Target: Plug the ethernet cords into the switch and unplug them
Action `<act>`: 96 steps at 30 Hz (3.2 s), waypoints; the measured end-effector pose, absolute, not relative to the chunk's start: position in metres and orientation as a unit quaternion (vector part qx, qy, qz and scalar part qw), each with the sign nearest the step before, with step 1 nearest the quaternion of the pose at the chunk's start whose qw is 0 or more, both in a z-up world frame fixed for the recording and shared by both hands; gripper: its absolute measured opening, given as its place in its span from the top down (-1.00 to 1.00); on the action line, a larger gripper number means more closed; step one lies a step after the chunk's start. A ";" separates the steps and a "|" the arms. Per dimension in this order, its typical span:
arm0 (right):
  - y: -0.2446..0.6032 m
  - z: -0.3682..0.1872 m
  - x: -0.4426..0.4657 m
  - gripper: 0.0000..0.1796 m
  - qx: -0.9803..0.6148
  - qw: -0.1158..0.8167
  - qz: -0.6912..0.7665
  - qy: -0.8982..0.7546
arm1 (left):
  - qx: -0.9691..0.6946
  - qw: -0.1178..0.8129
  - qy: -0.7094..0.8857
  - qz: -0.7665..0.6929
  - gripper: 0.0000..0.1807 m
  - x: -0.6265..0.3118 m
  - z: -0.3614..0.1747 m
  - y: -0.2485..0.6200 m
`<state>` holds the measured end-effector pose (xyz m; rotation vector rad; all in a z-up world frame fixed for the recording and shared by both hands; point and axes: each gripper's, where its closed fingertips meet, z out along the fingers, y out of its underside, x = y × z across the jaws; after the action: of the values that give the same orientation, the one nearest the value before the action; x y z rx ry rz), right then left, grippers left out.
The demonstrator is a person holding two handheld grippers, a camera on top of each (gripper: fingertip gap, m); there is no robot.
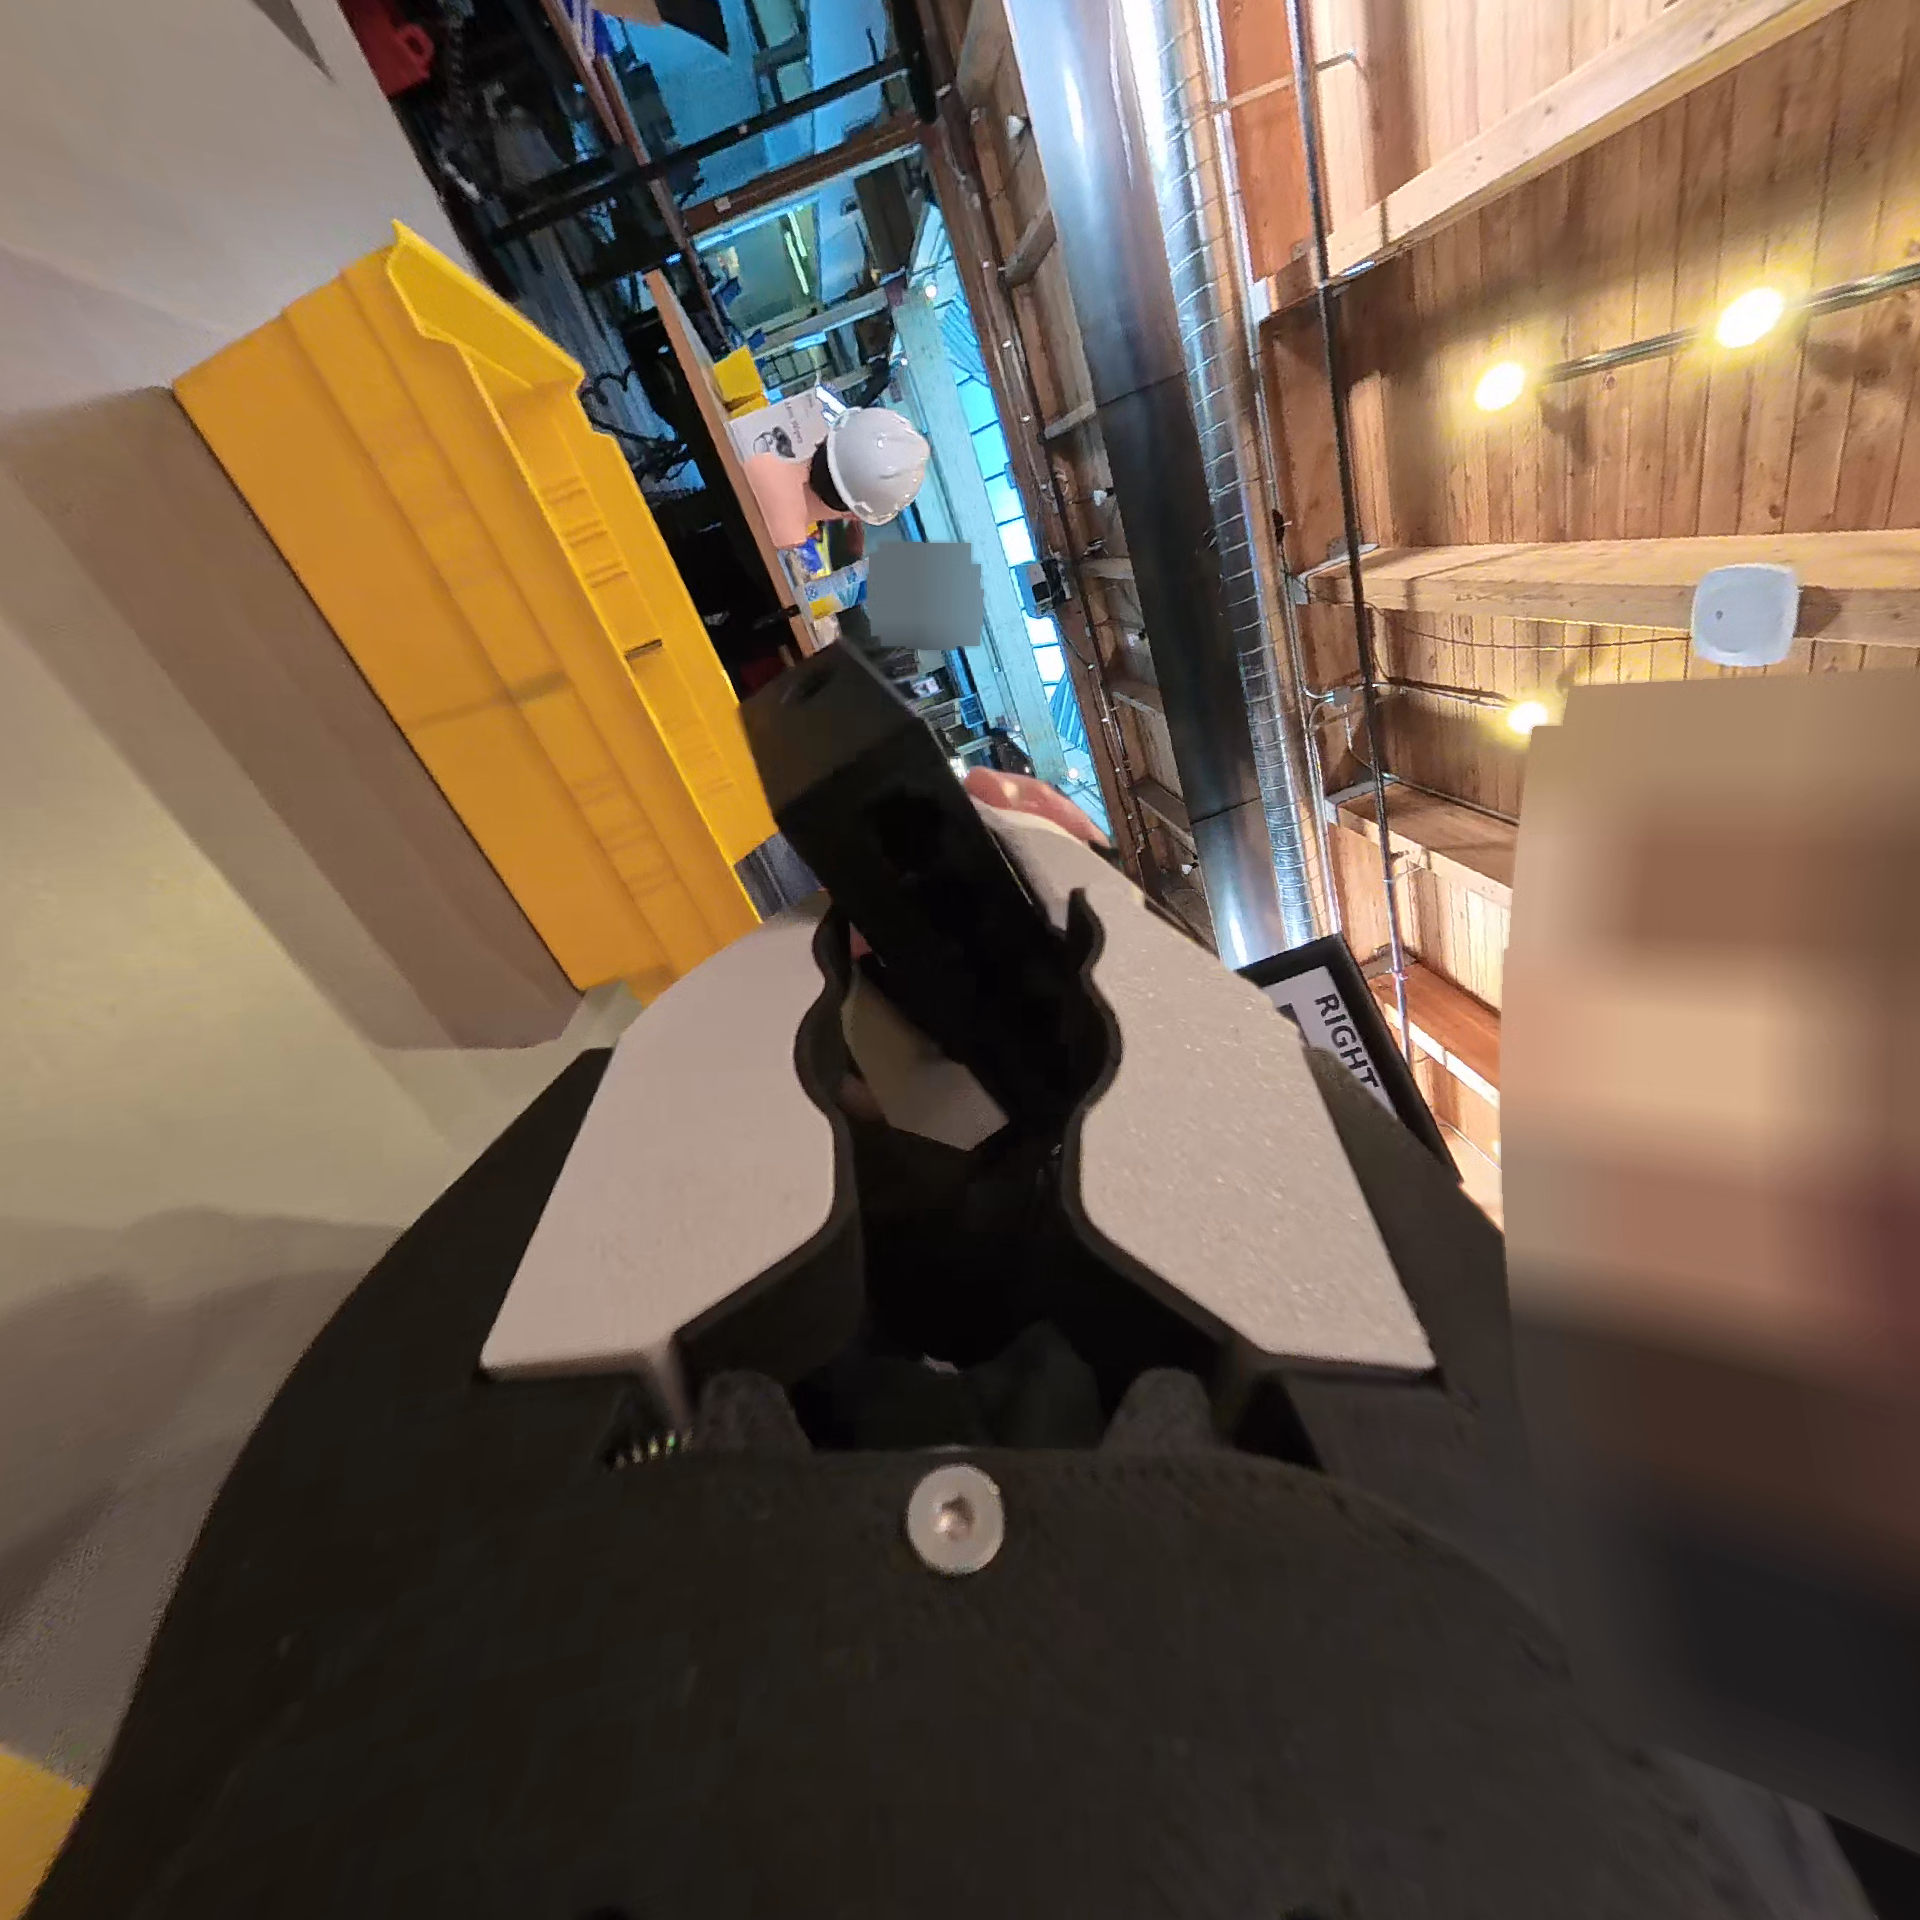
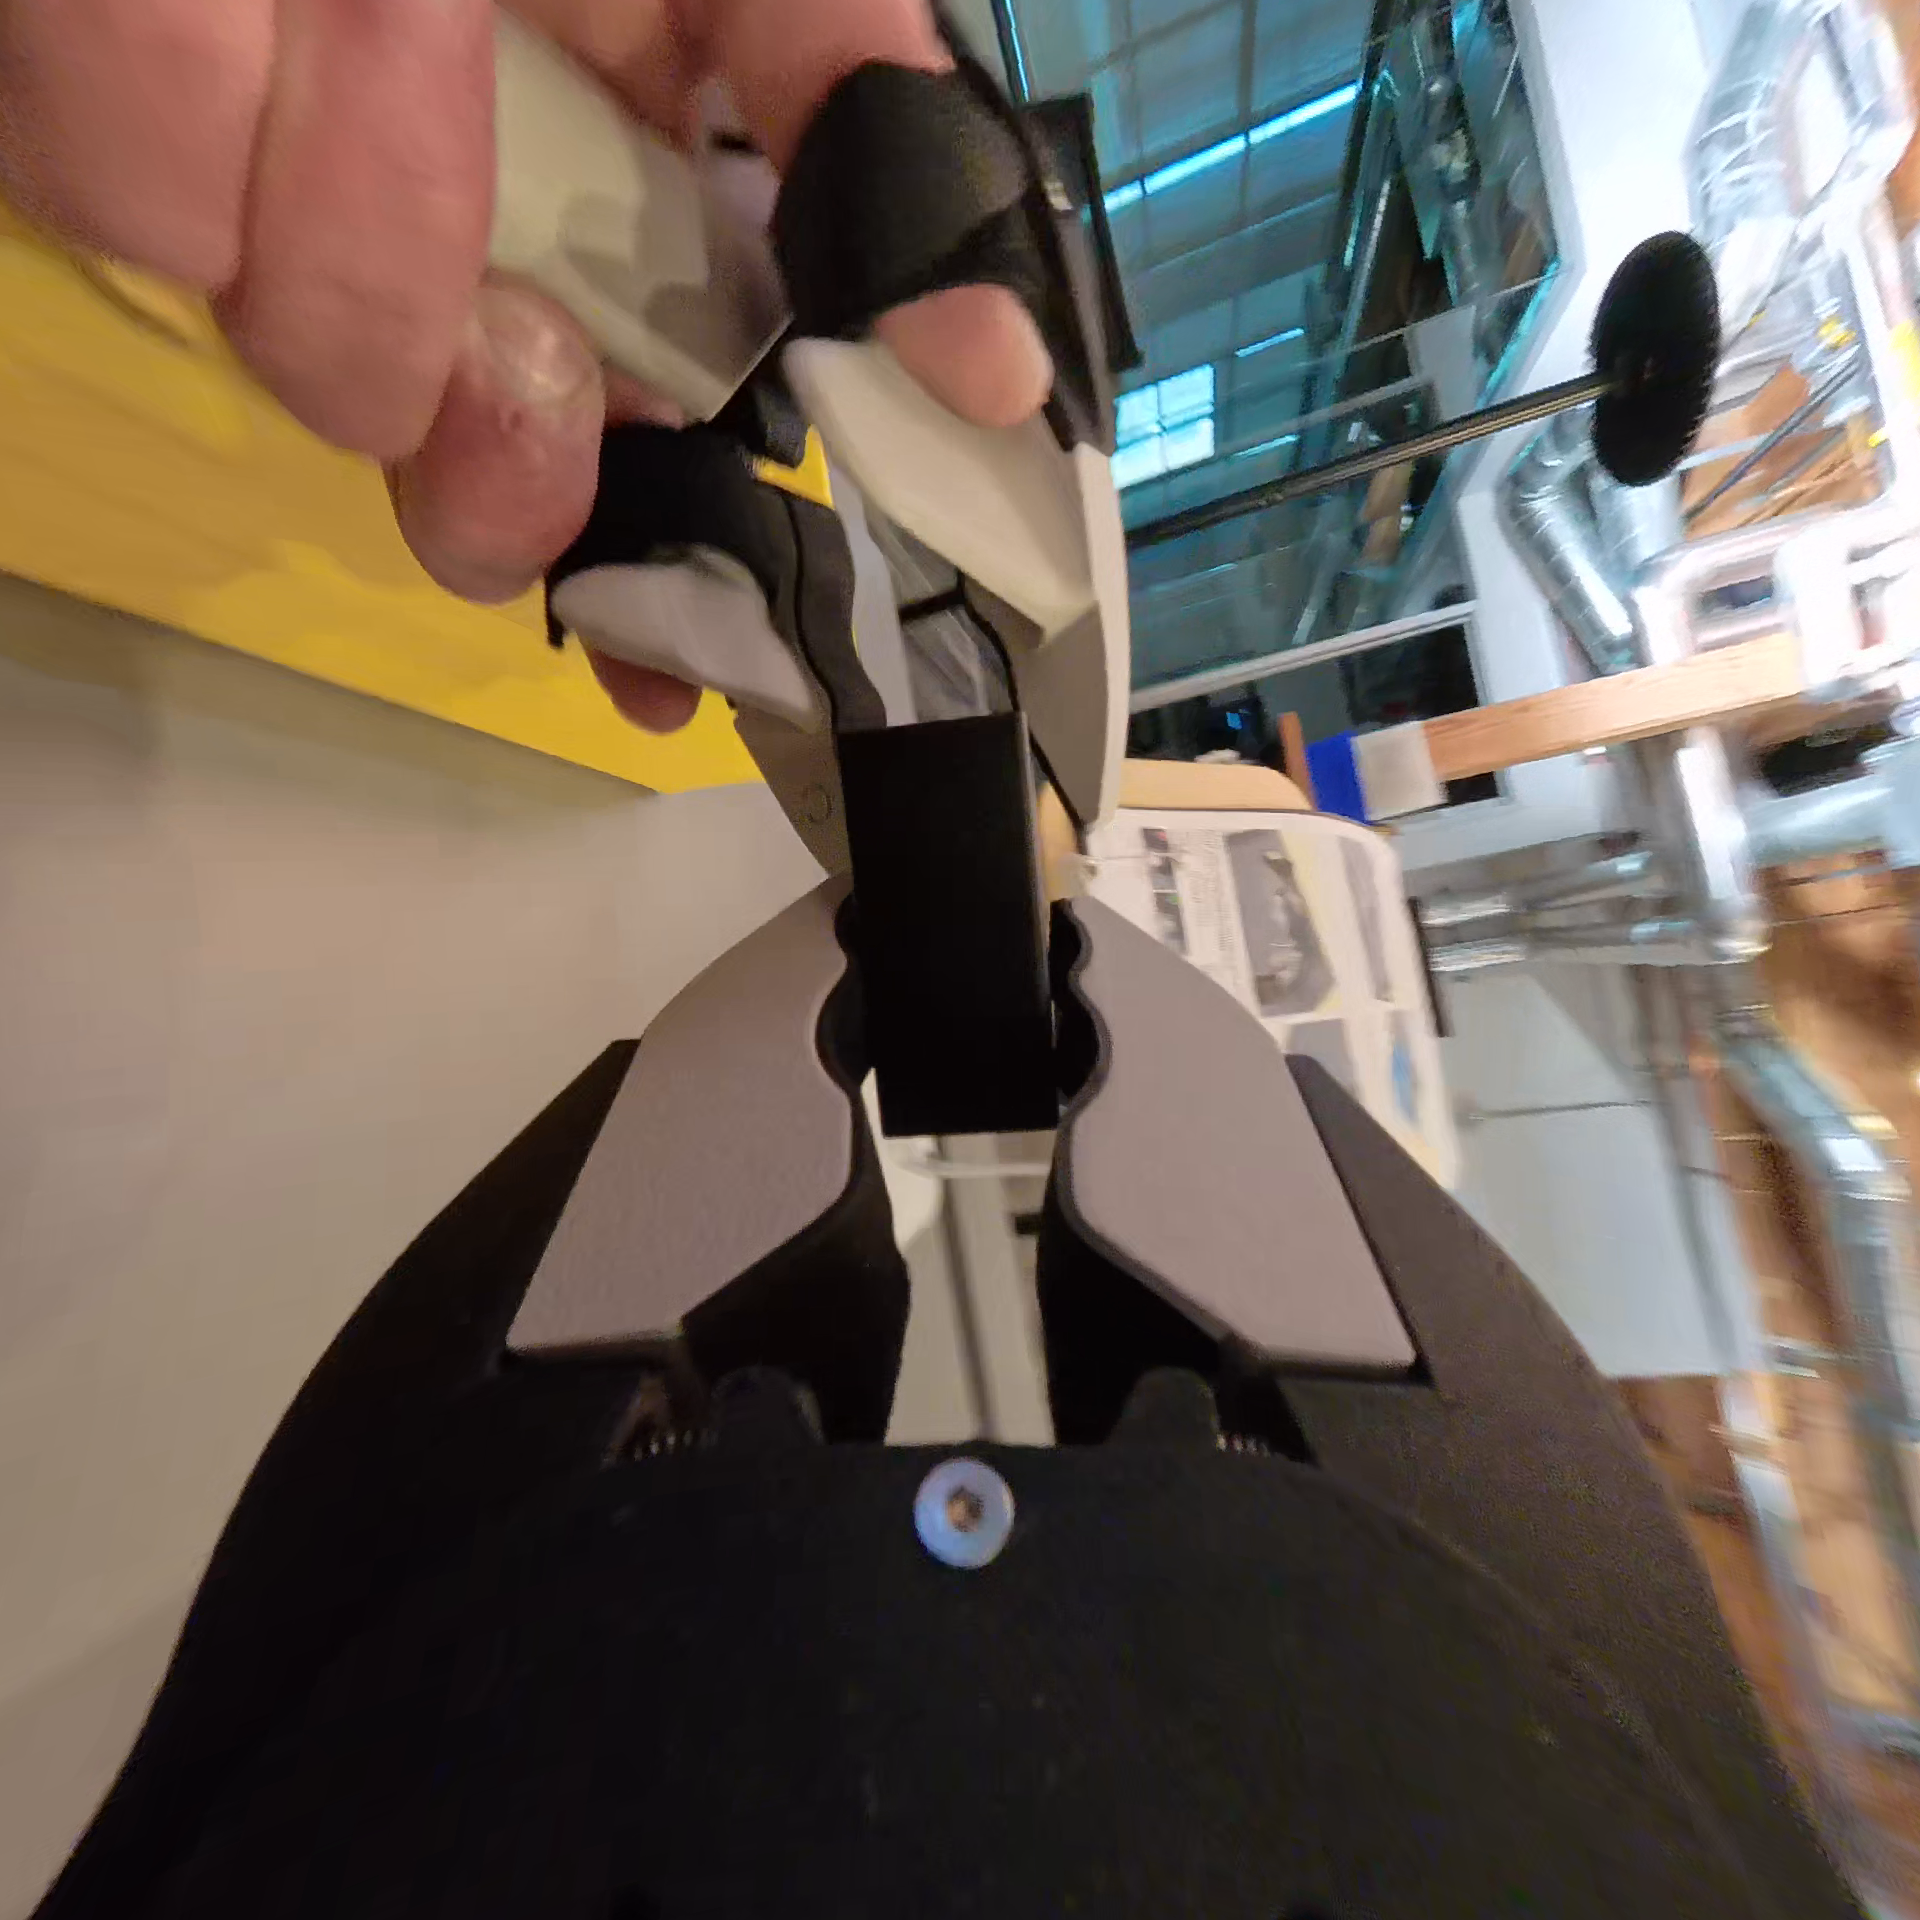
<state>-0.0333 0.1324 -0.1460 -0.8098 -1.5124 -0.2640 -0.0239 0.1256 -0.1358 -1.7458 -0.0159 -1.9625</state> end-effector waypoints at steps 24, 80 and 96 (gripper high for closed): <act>0.125 -0.142 -0.032 0.47 -0.382 0.641 -0.032 -0.665 | -0.753 0.418 0.257 -0.439 -0.18 -0.003 -0.148 0.115; 0.143 -0.169 -0.014 0.68 -0.462 0.556 -0.044 -0.690 | -0.852 0.178 0.476 -0.123 0.46 -0.158 -0.257 0.042; 0.138 -0.173 -0.018 0.68 -0.462 0.549 -0.020 -0.696 | -0.806 0.134 0.563 -0.125 0.75 -0.165 -0.288 0.005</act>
<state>-0.0182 0.1376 -0.1728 -1.0947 -1.6480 -0.0468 -0.1650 0.0053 -0.2884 -2.3362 1.6318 -0.3616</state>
